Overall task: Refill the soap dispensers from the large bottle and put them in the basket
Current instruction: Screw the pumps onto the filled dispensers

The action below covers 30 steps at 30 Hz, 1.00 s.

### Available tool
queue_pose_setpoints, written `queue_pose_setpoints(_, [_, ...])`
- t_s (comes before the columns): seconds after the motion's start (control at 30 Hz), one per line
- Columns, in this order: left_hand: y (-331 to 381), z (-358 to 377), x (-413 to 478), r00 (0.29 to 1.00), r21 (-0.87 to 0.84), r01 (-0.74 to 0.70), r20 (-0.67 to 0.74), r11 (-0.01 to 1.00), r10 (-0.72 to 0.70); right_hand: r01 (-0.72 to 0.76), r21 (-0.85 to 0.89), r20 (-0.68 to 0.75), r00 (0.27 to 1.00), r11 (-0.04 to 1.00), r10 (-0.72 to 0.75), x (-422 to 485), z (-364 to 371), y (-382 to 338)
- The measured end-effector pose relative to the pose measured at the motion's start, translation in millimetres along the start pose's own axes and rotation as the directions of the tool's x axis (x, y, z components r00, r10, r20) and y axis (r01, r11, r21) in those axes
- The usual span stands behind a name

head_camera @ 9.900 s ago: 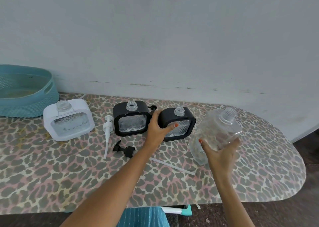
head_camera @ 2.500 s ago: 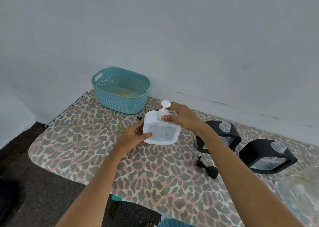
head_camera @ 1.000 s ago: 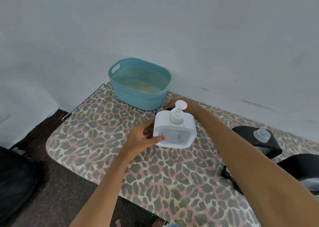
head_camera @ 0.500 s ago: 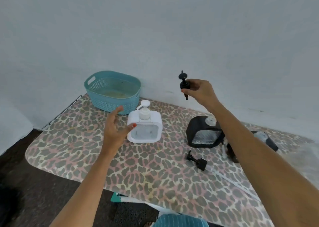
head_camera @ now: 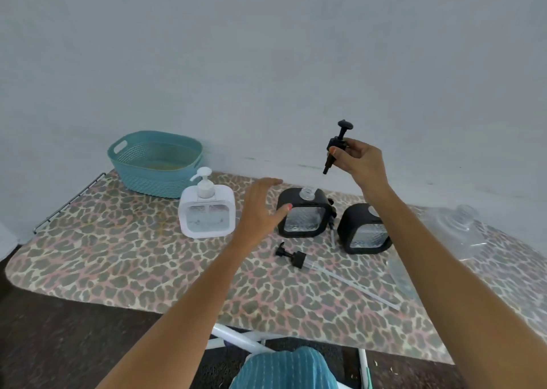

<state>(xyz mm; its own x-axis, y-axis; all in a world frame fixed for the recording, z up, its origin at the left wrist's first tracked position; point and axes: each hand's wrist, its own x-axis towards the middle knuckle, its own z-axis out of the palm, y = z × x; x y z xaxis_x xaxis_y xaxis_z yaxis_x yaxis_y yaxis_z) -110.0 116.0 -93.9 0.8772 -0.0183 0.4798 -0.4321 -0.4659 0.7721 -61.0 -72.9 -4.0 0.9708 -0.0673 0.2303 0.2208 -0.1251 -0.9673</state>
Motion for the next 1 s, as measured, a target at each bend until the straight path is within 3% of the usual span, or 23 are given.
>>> queue_pose_setpoints(0.1, [-10,20,7,0.958,0.049,0.232,0.163,0.972,-0.237,-0.010,0.040,-0.020,1.000,0.999,0.010,-5,-4,7])
queue_pose_setpoints(0.2, [-15,31,14,0.917,0.041,0.338,0.211,0.940,-0.339,0.007,0.087,-0.053,0.999,0.996,-0.002,-5,-6,10])
queue_pose_setpoints(0.33, [-18,37,22,0.919,0.030,0.331,0.215,0.943,-0.330,0.004,0.107,-0.051,0.999,0.994,0.001,4,-4,12])
queue_pose_setpoints(0.53, [-23,34,23,0.920,-0.040,0.343,0.217,0.938,-0.327,-0.066,-0.098,0.075,0.994,0.993,0.074,7,7,34])
queue_pose_setpoints(0.7, [-22,25,22,0.927,-0.031,0.338,0.182,0.941,-0.327,-0.018,-0.298,0.182,0.980,0.954,0.076,-4,25,44])
queue_pose_setpoints(1.0, [-19,-1,15,0.932,0.025,0.339,0.130,0.940,-0.340,0.068,-0.466,0.283,0.956,0.882,0.076,-11,54,54])
